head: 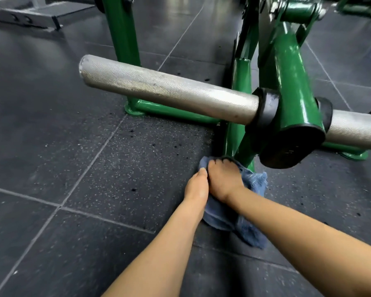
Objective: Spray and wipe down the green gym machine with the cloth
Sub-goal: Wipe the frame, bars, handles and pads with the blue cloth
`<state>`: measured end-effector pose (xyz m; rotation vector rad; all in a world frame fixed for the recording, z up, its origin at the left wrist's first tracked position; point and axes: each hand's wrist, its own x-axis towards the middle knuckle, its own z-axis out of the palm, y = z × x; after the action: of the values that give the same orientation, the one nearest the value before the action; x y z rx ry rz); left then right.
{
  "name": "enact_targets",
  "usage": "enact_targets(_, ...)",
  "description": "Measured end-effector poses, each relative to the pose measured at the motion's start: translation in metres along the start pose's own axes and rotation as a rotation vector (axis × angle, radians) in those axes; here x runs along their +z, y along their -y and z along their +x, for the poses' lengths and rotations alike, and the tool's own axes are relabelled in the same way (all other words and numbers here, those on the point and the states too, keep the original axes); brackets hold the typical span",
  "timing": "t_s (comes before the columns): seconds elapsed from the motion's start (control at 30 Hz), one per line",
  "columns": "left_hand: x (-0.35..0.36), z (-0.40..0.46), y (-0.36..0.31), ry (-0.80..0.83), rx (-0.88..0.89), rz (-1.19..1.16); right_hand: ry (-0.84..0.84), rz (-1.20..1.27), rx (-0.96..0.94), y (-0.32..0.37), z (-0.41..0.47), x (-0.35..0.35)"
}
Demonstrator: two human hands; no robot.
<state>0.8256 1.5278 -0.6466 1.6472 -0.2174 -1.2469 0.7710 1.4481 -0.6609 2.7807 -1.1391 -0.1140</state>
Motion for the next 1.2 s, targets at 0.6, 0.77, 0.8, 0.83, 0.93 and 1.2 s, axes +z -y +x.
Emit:
enact_targets(0.6,-0.019,-0.022,-0.006,0.037,-0.062,0.216,-0.066,0.069,-0.220,-0.103,-0.087,-0.005)
enact_targets(0.77,0.000,-0.017,-0.003,-0.006,-0.089,0.173,-0.022,0.030,-0.238,-0.048,-0.070,0.001)
enact_targets(0.8,0.005,-0.018,0.000,0.002,-0.094,0.163,0.019,-0.014,-0.228,-0.041,-0.065,0.004)
enact_targets(0.83,0.014,-0.021,-0.001,0.017,-0.099,0.170,0.020,-0.049,-0.223,-0.041,-0.062,0.007)
enact_targets(0.93,0.022,-0.030,-0.004,0.045,-0.107,0.180,-0.030,-0.065,-0.279,-0.063,-0.065,0.005)
enact_targets(1.2,-0.005,-0.047,-0.025,0.063,0.120,0.265,0.065,-0.001,-0.201,-0.102,-0.083,0.001)
